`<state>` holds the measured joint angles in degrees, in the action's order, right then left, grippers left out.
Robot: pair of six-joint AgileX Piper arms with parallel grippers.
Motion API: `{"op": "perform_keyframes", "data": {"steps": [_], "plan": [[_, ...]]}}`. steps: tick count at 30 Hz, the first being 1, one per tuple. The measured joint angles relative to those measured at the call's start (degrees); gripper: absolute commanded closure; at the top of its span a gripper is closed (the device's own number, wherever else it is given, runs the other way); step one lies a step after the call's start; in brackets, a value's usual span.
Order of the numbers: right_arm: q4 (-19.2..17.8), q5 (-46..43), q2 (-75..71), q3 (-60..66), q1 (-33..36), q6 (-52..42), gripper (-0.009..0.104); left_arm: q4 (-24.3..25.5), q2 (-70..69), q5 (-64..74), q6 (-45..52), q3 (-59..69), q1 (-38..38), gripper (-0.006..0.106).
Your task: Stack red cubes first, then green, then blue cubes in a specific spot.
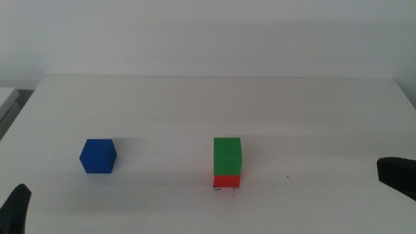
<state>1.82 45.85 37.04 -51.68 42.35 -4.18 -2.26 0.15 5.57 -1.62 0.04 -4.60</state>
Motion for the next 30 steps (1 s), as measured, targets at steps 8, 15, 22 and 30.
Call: {"op": "perform_keyframes", "data": {"steps": [8, 15, 22, 30], "plan": [[0.0, 0.0, 0.0, 0.0, 0.0, 0.0, 0.002, -1.5, 25.1, 24.9, 0.0, -26.4, 0.0, 0.007], [0.0, 0.0, 0.0, 0.0, 0.0, 0.0, 0.002, -2.1, 55.9, 58.3, -0.7, -57.7, 0.0, 0.007], [0.0, 0.0, 0.0, 0.0, 0.0, 0.0, 0.002, -2.0, 75.0, 58.7, 0.1, -68.3, 0.0, 0.007], [0.0, 0.0, 0.0, 0.0, 0.0, 0.0, 0.002, -2.3, 89.2, 49.9, -1.9, -69.3, 0.0, 0.007]]}}
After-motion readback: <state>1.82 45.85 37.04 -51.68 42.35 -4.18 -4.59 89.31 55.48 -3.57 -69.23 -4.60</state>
